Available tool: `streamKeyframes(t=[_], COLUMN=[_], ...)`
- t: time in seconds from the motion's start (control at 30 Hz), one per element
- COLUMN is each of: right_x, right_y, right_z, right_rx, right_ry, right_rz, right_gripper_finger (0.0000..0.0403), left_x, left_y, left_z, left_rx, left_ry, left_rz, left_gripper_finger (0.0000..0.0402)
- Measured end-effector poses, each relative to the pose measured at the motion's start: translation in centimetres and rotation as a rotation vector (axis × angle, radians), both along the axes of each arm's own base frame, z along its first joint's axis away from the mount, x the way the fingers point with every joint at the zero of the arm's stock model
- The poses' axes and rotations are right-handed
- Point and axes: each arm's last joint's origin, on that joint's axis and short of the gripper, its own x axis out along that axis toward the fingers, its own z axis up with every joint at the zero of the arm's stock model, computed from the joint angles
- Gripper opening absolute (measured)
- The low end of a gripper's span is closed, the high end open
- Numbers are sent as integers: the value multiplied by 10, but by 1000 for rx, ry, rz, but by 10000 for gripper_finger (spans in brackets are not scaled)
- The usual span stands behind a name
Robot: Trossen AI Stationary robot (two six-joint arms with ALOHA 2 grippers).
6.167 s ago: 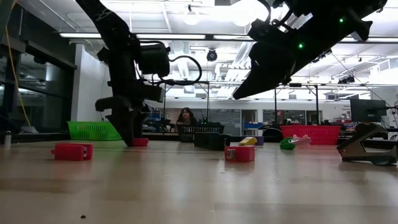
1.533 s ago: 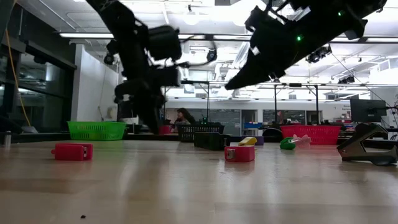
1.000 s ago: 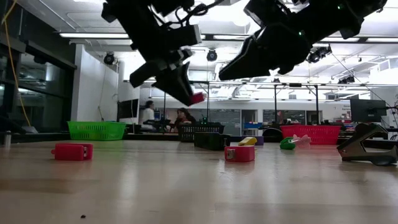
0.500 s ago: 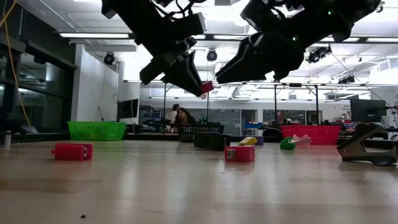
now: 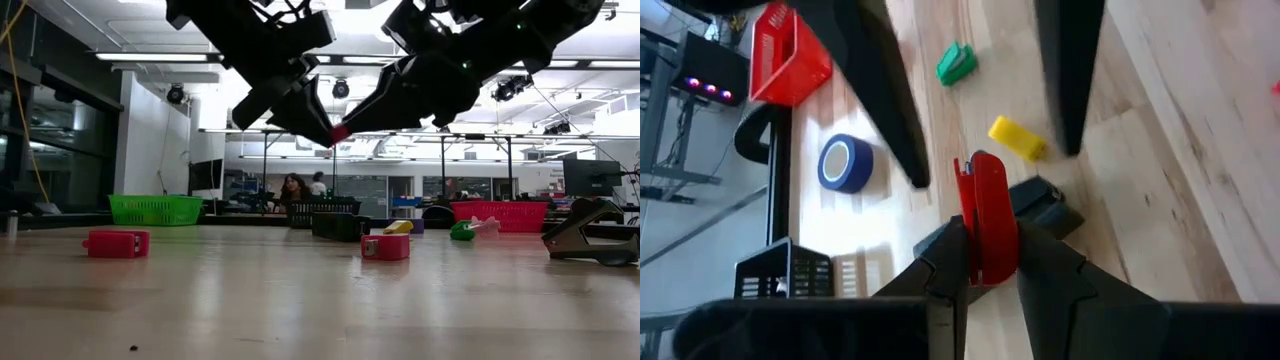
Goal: Pick and place Stapler, Stapler remover, tape
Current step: Put the top red stapler in the red bin
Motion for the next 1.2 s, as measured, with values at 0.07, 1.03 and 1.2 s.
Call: streamKeyframes(t=[0.07, 1.03, 1.2], right_x=[0, 0, 0], right_y=[0, 0, 0], right_z=[0, 0, 0], right_rx=[-2, 10, 43], right_ry=[-2, -8, -16], right_rz=[-6, -12, -32], right_gripper_finger=[193, 41, 41], left_x=[1, 3, 3], left_y=[0, -1, 0], left_z=[2, 4, 4], left_rx=[-4, -19, -12], left_ry=[-21, -45, -51], left_rz=[-2, -24, -6], left_gripper_finger=[56, 62, 123])
